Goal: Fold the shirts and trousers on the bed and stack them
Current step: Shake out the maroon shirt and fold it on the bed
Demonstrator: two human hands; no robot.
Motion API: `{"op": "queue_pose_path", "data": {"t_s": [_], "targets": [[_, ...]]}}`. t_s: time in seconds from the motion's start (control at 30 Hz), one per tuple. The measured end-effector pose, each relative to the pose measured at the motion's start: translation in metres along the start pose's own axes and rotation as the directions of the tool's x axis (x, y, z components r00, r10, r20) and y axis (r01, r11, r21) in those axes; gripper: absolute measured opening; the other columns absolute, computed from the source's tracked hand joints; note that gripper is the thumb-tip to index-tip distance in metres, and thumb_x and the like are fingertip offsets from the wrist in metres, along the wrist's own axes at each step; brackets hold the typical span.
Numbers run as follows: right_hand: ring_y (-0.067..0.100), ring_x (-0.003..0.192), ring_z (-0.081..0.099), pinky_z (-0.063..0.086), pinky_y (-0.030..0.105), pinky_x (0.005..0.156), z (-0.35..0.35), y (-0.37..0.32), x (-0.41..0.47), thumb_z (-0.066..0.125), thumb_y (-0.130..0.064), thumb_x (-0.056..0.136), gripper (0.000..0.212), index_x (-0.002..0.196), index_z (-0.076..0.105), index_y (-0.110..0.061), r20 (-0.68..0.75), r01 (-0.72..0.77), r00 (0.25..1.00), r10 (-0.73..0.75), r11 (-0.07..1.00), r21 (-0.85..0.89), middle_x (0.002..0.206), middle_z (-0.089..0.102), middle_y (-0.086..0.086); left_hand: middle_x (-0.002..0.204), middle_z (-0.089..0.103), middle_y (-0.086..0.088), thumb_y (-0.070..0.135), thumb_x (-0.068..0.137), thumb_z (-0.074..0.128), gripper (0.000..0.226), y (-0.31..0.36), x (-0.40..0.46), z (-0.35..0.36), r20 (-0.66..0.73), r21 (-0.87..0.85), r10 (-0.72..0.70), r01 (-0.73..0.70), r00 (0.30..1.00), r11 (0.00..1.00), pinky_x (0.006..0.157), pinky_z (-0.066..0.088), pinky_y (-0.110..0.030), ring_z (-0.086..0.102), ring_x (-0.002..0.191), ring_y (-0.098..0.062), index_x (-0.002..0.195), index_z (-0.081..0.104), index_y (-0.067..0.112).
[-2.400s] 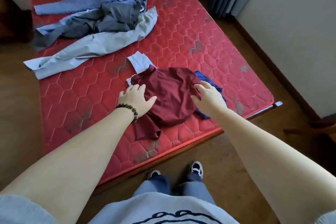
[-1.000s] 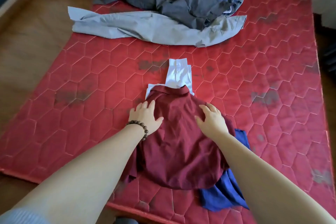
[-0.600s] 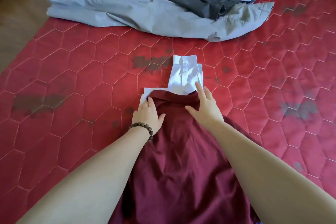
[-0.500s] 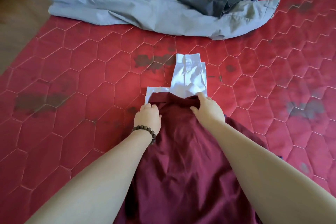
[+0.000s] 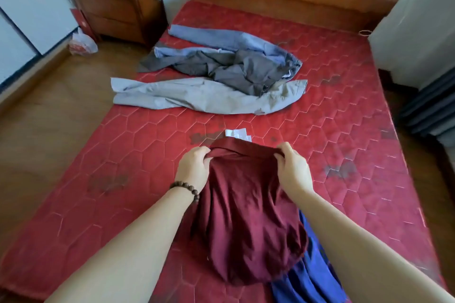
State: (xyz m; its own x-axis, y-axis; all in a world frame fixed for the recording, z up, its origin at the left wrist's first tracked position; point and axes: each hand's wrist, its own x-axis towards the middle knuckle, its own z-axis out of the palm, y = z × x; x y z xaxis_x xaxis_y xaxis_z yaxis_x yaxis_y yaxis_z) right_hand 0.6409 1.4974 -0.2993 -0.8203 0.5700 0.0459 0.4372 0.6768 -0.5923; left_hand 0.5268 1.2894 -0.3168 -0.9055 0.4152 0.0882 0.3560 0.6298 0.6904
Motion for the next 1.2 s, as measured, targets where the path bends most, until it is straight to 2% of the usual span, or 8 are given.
{"op": "queue_pose_path", "data": {"t_s": [0.23, 0.43, 0.6, 0.73, 0.9, 1.03, 1.13, 1.2], "targets": [[0.023, 0.073, 0.056, 0.044, 0.034, 0.063, -0.176, -0.091, -0.036, 0.049, -0.012, 0.094, 0.009, 0.095, 0.053, -0.020, -0.241, 0.126, 0.965, -0.105, 0.989, 0.075, 0.080, 0.060, -0.004, 0.081, 0.070, -0.012, 0.012, 0.086, 0.068, 0.010, 0.148, 0.008, -0.124, -0.003, -0.065, 0.345, -0.344, 0.939, 0.937, 0.072, 0.042, -0.032, 0.064, 0.082, -0.031, 0.085, 0.068, 0.003], [0.020, 0.075, 0.058, 0.048, 0.033, 0.066, -0.276, -0.132, -0.055, 0.052, -0.013, 0.095, 0.009, 0.097, 0.056, -0.021, -0.433, 0.229, 0.881, -0.188, 0.972, 0.044, 0.083, 0.064, -0.003, 0.080, 0.071, -0.008, 0.013, 0.085, 0.071, 0.010, 0.242, 0.011, -0.182, -0.178, -0.104, 0.546, -0.567, 0.819, 0.817, 0.072, 0.042, -0.027, 0.066, 0.080, -0.024, 0.086, 0.070, 0.003], [0.006, 0.066, 0.057, 0.040, 0.014, 0.058, -0.323, -0.155, -0.067, 0.054, -0.010, 0.094, 0.015, 0.095, 0.059, -0.024, -0.585, 0.311, 0.789, -0.188, 0.943, 0.117, 0.075, 0.063, -0.009, 0.079, 0.070, -0.004, 0.008, 0.080, 0.075, 0.008, 0.292, -0.001, -0.220, -0.273, -0.131, 0.675, -0.722, 0.685, 0.679, 0.072, 0.046, -0.028, 0.065, 0.075, -0.020, 0.085, 0.072, 0.003], [0.000, 0.063, 0.057, 0.043, 0.011, 0.059, -0.356, -0.182, -0.066, 0.055, -0.003, 0.089, 0.029, 0.088, 0.060, -0.032, -0.631, 0.387, 0.757, -0.166, 0.893, 0.230, 0.072, 0.066, -0.011, 0.091, 0.057, 0.004, 0.037, 0.077, 0.076, 0.031, 0.323, -0.017, -0.247, -0.283, -0.148, 0.803, -0.851, 0.524, 0.503, 0.082, 0.045, -0.020, 0.057, 0.085, -0.009, 0.090, 0.064, 0.012], [0.039, 0.080, 0.062, 0.051, 0.052, 0.079, -0.385, -0.215, -0.065, 0.056, 0.002, 0.086, 0.032, 0.085, 0.065, -0.028, -0.532, 0.427, 0.824, -0.195, 0.831, 0.356, 0.083, 0.069, 0.010, 0.117, 0.057, 0.006, 0.050, 0.091, 0.056, 0.043, 0.352, -0.015, -0.274, -0.256, -0.289, 0.786, -0.820, 0.563, 0.493, 0.096, 0.042, -0.020, 0.053, 0.113, -0.005, 0.117, 0.054, 0.016], [0.022, 0.064, 0.056, 0.047, 0.034, 0.063, -0.391, -0.241, -0.071, 0.050, 0.011, 0.085, 0.039, 0.078, 0.068, -0.023, -0.469, 0.487, 0.841, -0.268, 0.752, 0.444, 0.072, 0.066, 0.004, 0.126, 0.059, -0.002, 0.042, 0.089, 0.055, 0.045, 0.382, -0.004, -0.277, 0.072, -0.491, 0.721, -0.604, 0.690, 0.627, 0.103, 0.041, -0.025, 0.053, 0.123, -0.012, 0.124, 0.055, 0.014], [0.005, 0.060, 0.060, 0.048, 0.016, 0.056, -0.394, -0.257, -0.080, 0.050, 0.013, 0.085, 0.038, 0.077, 0.069, -0.019, -0.442, 0.521, 0.831, -0.338, 0.751, 0.406, 0.069, 0.068, -0.005, 0.111, 0.068, 0.001, 0.041, 0.087, 0.063, 0.032, 0.398, -0.003, -0.271, 0.147, -0.484, 0.765, -0.629, 0.627, 0.608, 0.095, 0.046, -0.028, 0.062, 0.104, -0.009, 0.112, 0.064, 0.021], [0.008, 0.068, 0.065, 0.052, 0.022, 0.062, -0.396, -0.261, -0.085, 0.050, 0.011, 0.085, 0.036, 0.078, 0.070, -0.018, -0.433, 0.521, 0.826, -0.361, 0.782, 0.342, 0.077, 0.071, -0.005, 0.097, 0.072, 0.005, 0.031, 0.084, 0.067, 0.016, 0.405, -0.008, -0.269, 0.167, -0.605, 0.783, -0.565, 0.599, 0.561, 0.087, 0.051, -0.026, 0.065, 0.093, -0.007, 0.099, 0.068, 0.026]]}}
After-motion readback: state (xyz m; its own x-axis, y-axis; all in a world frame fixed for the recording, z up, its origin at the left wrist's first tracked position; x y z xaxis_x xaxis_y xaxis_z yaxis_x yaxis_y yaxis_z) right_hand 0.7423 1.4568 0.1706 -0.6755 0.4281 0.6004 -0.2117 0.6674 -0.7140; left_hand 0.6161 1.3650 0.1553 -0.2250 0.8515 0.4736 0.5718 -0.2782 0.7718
